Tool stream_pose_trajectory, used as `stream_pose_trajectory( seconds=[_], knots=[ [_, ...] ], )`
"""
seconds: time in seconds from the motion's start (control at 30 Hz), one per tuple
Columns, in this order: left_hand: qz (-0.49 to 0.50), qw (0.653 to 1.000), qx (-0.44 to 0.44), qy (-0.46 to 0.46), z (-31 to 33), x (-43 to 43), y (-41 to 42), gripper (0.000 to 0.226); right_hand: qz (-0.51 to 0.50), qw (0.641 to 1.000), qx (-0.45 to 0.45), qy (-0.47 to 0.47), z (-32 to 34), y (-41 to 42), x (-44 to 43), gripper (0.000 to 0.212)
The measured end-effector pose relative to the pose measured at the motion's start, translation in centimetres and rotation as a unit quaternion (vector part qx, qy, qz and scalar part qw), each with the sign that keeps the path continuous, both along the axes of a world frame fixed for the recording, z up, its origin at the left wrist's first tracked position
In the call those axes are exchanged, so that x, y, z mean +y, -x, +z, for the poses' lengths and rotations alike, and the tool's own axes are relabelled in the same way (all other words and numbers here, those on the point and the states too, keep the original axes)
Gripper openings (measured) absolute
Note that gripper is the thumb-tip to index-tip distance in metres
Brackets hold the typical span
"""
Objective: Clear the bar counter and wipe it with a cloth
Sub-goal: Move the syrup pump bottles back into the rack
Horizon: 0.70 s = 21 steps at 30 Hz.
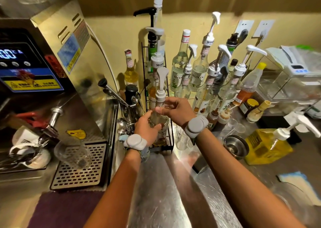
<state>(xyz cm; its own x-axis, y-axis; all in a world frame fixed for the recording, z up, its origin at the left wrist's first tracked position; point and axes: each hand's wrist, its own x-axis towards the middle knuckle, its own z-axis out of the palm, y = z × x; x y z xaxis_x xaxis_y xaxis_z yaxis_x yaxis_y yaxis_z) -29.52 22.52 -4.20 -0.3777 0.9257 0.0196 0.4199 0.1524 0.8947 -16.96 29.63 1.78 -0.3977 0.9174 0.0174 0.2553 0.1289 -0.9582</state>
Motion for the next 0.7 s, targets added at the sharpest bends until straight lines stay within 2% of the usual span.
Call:
stream_pose_trajectory(
  seconds=[0.3, 0.47, 0.6, 0.7],
  knots=[
    [0.007, 1.0, 0.012, -0.004, -0.4, -0.7, -0.5, 0.058, 0.006, 1.0, 0.017, 0.017, -0.7, -0.3, -0.4, 0.02],
    [0.021, 1.0, 0.022, 0.004, 0.1, -0.7, -0.7, 0.054, -0.015, 0.999, 0.005, 0.044, -1.0, -0.1, -0.6, 0.048],
    [0.021, 0.999, 0.038, 0.01, 0.5, -0.8, -0.9, 0.064, -0.044, 0.992, 0.056, 0.105, -1.3, -0.4, -1.0, 0.058],
    [0.045, 0.999, 0.028, 0.006, 1.0, -1.2, -1.1, 0.074, -0.059, 0.989, 0.072, 0.115, -1.3, -1.2, -1.0, 0.055]
  ],
)
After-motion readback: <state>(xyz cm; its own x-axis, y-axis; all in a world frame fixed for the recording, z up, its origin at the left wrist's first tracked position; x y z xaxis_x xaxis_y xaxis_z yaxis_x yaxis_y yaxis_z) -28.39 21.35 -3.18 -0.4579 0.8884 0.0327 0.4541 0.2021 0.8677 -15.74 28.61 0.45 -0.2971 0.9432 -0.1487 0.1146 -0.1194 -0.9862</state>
